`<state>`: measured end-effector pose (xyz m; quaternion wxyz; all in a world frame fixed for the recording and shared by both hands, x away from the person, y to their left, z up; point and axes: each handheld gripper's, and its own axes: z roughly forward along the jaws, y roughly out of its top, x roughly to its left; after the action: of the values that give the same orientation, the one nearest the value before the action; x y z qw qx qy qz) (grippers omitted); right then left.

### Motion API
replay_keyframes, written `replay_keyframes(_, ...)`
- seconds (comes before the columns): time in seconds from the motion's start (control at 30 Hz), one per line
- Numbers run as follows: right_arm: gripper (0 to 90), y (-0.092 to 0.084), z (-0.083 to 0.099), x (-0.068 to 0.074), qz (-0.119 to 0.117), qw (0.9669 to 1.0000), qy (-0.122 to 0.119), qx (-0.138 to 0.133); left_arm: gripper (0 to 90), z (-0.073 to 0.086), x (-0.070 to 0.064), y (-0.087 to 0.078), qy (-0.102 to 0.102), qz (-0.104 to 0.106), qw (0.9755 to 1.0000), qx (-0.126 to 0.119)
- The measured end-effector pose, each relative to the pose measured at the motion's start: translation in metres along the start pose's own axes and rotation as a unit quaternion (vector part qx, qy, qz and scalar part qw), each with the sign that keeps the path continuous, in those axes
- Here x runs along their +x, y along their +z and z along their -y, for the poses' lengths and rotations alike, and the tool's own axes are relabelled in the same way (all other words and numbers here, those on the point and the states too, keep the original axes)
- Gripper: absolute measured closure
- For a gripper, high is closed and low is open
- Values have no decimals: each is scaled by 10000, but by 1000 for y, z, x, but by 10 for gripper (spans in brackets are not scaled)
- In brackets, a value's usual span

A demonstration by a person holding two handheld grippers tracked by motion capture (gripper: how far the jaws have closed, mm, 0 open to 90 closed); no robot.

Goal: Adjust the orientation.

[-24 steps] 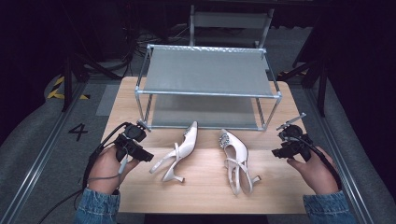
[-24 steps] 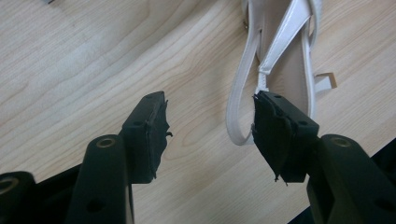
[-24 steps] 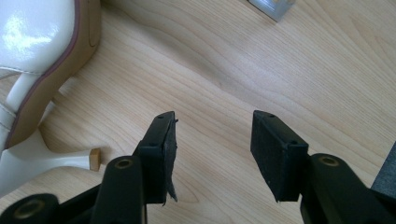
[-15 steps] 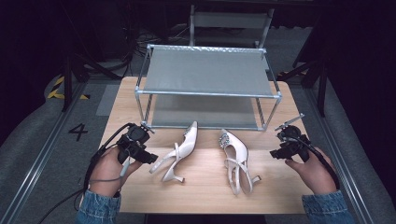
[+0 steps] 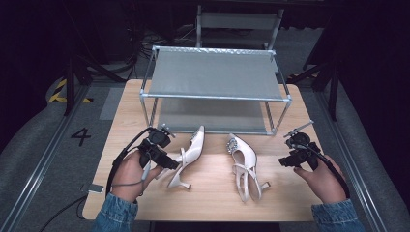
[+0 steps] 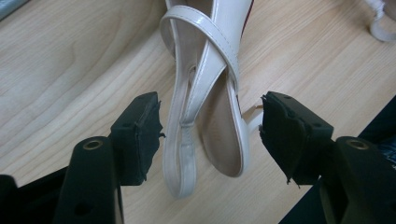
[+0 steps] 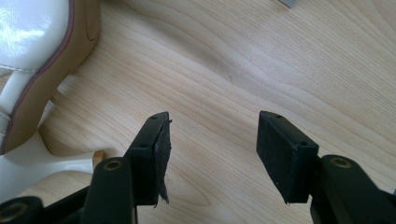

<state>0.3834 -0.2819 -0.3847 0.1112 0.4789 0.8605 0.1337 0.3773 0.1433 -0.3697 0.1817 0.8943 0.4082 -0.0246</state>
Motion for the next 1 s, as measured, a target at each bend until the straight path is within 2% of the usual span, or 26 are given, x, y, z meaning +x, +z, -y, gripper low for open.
replay_keyframes(0.2,442,2,5,-2,-11,10000,60,22,372,-11,-1,15,2,6,10000,20)
replay_keyframes(0.27,439,3,6,-3,-6,10000,64,43,375,-14,-2,21,13,-50,9999,86)
replay_keyframes(0.43,437,4,8,-3,17,9999,85,74,413,-18,2,30,-19,60,10000,48)
replay_keyframes(0.47,436,5,9,-3,27,9999,103,82,448,-19,3,31,-45,134,9999,-10)
replay_keyframes(0.53,436,5,9,-4,16,9999,117,70,578,-19,4,32,-42,184,9998,-41)
replay_keyframes(0.57,436,5,10,-4,3,9999,122,95,578,-19,5,32,-60,312,9995,-23)
replay_keyframes(0.6,436,7,10,-4,2,9999,125,119,680,-19,6,31,-83,448,9989,-46)
replay_keyframes(0.63,436,7,10,-4,2,9999,125,119,719,-19,6,31,-83,448,9989,-46)
replay_keyframes(0.67,435,7,10,-4,4,9998,120,134,719,-18,6,29,-84,496,9987,-106)
replay_keyframes(0.7,433,8,10,-4,8,9999,96,142,814,-17,6,26,-50,563,9983,-145)
replay_keyframes(0.83,432,9,10,-2,-1,9999,59,156,851,-16,4,24,0,476,9988,-102)
replay_keyframes(0.9,431,10,9,-2,21,9999,36,158,851,-15,3,22,53,370,9993,-17)
replay_keyframes(1.0,429,11,9,-3,10,9998,56,180,853,-13,2,15,115,99,9998,112)
